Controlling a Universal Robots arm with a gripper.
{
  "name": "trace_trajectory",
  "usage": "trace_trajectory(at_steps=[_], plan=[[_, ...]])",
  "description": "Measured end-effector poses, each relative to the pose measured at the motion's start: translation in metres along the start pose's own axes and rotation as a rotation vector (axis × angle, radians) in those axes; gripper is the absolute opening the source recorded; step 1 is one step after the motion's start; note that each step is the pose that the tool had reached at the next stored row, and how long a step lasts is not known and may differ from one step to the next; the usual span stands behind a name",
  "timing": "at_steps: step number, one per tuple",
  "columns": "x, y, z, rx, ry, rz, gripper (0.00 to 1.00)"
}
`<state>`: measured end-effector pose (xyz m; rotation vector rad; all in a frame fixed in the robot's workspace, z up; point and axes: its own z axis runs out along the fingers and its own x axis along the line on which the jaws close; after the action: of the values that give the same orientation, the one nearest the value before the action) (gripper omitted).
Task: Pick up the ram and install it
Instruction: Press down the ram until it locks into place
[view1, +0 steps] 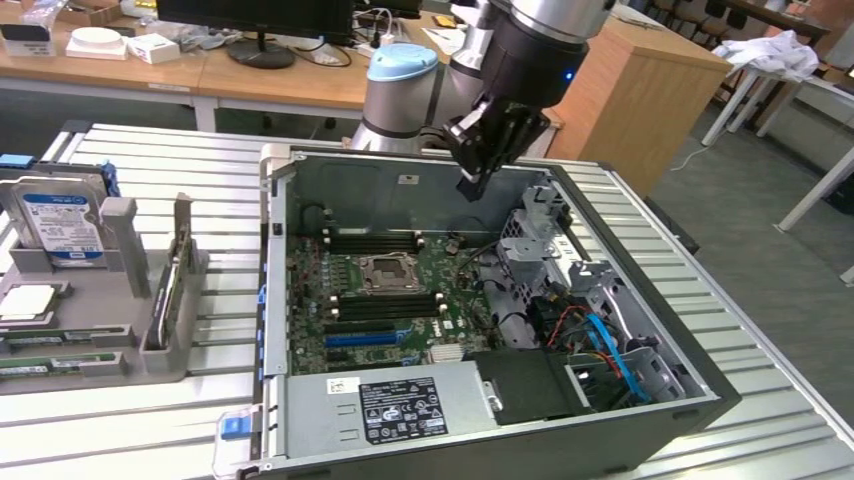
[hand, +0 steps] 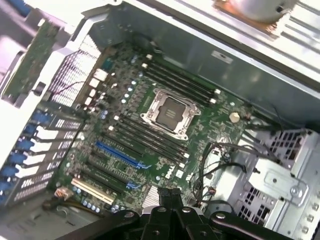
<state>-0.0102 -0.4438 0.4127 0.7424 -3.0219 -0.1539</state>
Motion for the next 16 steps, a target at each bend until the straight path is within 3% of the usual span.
trace_trajectory(at_steps=[16], plan=[[0.0, -0.0001, 0.0009, 0.0005, 0.0296, -0.29, 0.1]])
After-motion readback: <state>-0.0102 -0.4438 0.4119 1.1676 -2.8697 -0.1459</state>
